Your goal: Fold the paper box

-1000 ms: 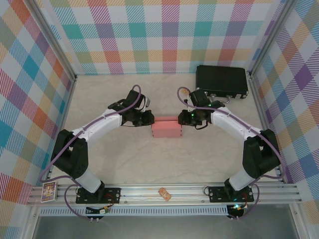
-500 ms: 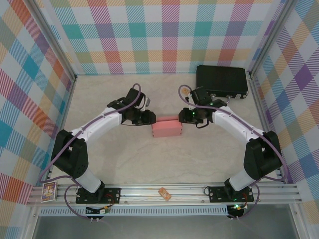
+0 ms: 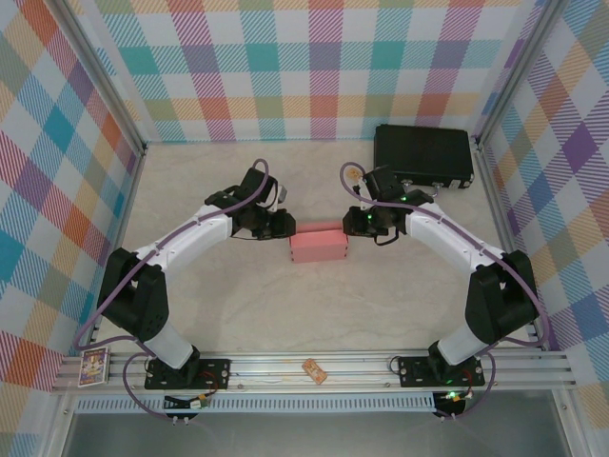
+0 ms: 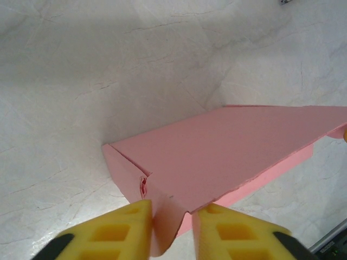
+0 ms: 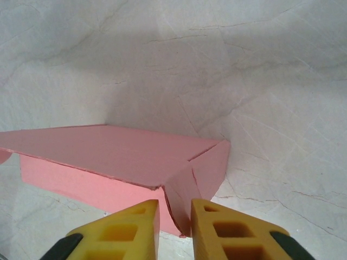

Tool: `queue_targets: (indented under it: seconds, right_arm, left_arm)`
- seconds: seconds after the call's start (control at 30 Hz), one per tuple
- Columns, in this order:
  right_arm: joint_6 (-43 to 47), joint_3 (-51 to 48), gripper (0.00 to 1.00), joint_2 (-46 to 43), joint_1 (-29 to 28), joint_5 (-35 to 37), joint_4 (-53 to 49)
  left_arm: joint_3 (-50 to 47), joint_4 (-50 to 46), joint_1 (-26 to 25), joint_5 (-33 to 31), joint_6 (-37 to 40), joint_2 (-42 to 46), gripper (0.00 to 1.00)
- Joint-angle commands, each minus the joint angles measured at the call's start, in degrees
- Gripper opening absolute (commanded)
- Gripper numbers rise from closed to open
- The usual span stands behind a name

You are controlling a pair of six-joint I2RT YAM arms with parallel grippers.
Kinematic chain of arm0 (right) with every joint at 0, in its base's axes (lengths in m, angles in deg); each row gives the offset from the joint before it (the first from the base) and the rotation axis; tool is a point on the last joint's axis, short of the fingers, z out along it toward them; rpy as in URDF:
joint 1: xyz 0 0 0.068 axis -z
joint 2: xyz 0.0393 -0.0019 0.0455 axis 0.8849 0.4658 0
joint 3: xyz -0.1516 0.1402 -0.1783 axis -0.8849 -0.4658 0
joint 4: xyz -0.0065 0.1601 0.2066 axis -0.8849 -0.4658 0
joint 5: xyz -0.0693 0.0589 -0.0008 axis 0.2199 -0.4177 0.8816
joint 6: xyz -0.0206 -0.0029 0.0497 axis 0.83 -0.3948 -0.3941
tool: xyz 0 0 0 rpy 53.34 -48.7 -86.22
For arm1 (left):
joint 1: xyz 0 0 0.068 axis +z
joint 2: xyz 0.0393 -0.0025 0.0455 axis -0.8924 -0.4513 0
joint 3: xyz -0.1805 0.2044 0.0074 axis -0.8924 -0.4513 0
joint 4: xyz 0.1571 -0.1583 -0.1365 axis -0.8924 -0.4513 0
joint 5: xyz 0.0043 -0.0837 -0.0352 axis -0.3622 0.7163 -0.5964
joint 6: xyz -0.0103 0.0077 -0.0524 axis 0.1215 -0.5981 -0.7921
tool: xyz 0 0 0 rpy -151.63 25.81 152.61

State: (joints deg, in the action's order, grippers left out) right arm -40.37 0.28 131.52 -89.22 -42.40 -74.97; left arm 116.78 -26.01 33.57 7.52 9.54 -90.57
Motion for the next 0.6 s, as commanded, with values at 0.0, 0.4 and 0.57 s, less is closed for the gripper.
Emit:
queue_targets:
  seconds: [0.0,0.4,0.57]
  right_arm:
    - [0.01,1.54,0.21,-0.44,-0.17,-1.53,-0.16]
    - [-0.76,1.8,0.16,0.22,-0.18,-2.84,0.45]
    - [-0.87,1.67,0.16,0.35,-0.18,-2.72,0.47]
  left_arm:
    - [0.12,-0.21,-0.75,0.07,-0.38,1.31,0.22]
    - [-0.03,0.4,-0.72,0.23,-0.86,1.02,0.16]
    - [0.01,0.71,-0.72,0.32,-1.11,1.13,0.16]
